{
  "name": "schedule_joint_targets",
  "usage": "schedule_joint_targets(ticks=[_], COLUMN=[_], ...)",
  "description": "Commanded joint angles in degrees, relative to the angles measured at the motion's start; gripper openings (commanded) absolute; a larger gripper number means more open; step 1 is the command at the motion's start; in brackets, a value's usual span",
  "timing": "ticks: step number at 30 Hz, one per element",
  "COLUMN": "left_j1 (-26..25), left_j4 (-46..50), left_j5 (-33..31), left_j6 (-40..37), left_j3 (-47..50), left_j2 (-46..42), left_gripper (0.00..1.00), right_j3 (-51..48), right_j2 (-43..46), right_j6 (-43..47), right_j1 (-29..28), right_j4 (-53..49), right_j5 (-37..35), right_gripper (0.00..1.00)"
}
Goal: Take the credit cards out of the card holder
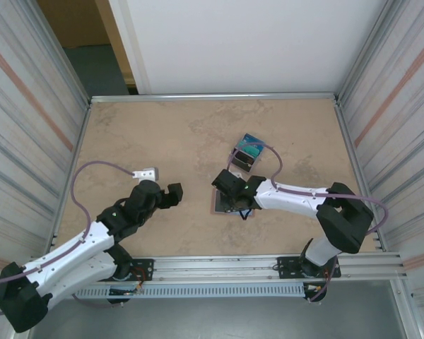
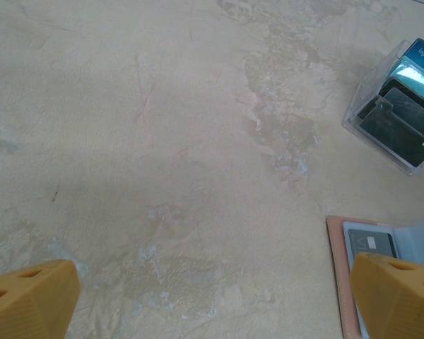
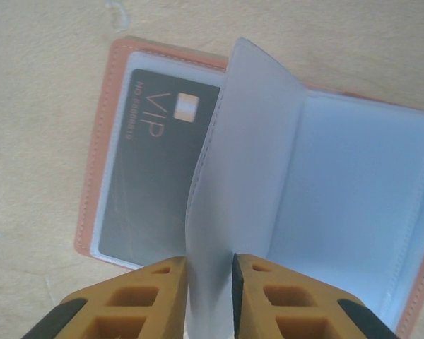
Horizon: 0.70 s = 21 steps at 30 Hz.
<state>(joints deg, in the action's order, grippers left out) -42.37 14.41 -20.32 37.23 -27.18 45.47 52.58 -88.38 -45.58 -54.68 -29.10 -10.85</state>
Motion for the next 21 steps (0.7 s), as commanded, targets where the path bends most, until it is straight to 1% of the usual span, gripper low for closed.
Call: schedule_joint_targets(ticks=[1, 6, 9, 11, 17, 18, 19, 20, 21], left_j1=[0.4, -0.4, -1.8, -2.9, -7.4, -8.4, -9.6, -10.9, -11.8], left_j4=[-0.9, -2.3, -4.5, -6.5, -10.6, -11.0, -11.3, -11.3, -11.3], left_j5=[0.6, 1.1, 0.7, 0.3, -0.5, -0.9, -1.8, -2.6, -3.3], left_j6=[-1.5, -2.4, -3.2, -3.9, -8.0, -8.9, -9.8, -10.6, -11.3], left_j3=[-2.2, -2.4, -1.9, -1.4, -2.5, -3.1, -3.8, -4.6, -5.4], left_j2=[0.8, 2.4, 3.1, 4.0, 10.0, 11.2, 12.8, 14.6, 16.1], left_gripper=[0.99, 0.99, 0.99, 0.99, 0.99, 0.99, 0.99, 0.99, 0.99], right_j3=[-2.4, -5.6, -7.4, -8.6, -10.1, -10.2, -10.3, -10.2, -10.2], right_j2=[3.7, 6.2, 7.4, 8.0, 8.6, 8.9, 9.3, 9.8, 10.3], right_j6=[-2.9, -3.6, -3.5, -3.1, -2.4, -2.1, -1.4, -0.8, -0.5], right_j1=[0.9, 3.6, 6.1, 8.4, 13.3, 13.7, 14.0, 14.2, 14.0], right_j4=[-2.5, -2.0, -0.4, 0.6, 0.9, 1.1, 1.6, 2.1, 2.6], right_j5=[-3.0, -2.7, -0.8, 1.1, 2.3, 2.7, 3.7, 4.7, 5.2], right_gripper=[0.27, 0.31, 0.33, 0.35, 0.38, 0.41, 0.47, 0.51, 0.53])
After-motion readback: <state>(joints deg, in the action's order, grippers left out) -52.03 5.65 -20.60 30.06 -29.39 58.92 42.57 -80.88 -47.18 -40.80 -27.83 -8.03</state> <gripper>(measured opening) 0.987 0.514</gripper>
